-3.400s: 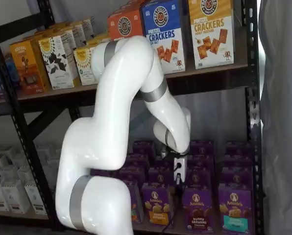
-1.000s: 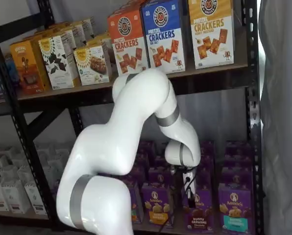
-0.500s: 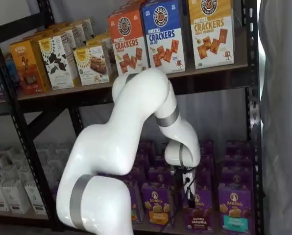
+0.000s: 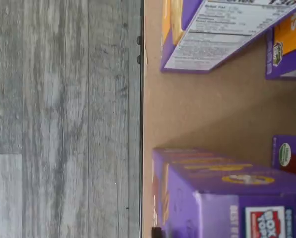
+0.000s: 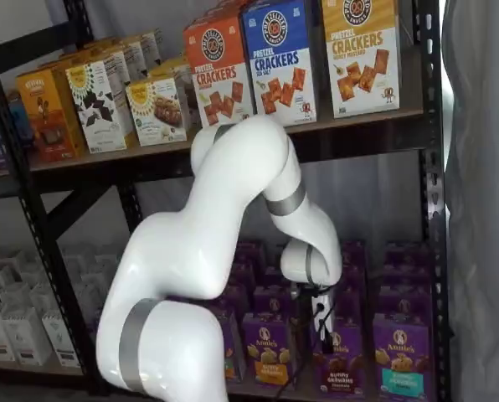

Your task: Pick up the purple box with a brown patch in the center, on the bottom shelf, the fifth box from the left

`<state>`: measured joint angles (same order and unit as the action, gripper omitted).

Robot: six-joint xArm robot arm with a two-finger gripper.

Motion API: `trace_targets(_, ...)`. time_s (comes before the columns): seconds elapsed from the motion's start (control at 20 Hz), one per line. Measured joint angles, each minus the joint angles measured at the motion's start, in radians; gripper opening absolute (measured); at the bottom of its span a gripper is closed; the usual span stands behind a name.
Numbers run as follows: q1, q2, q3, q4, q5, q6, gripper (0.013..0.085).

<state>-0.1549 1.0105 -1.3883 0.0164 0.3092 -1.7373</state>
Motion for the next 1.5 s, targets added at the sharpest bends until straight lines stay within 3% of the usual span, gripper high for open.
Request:
trace_targets(0.2,0.000,-0.004,0.008,-0.006,-0.004,0.006,0.0410)
trace_targets(0.75,0.002,-0.018,0.032,0.006,-0.017,-0.004,0.0410)
trace_targets(0.8,0.002,-0.021,0.035,0.004,-0.017,-0.003,0.0370)
trace_targets(1.05,0.003,-0.033,0.049,0.022,-0.007,-0.018,0.0370)
trace_targets(1.5,0.019,-0.122,0.169,0.040,-0.030,-0.020,0.0370)
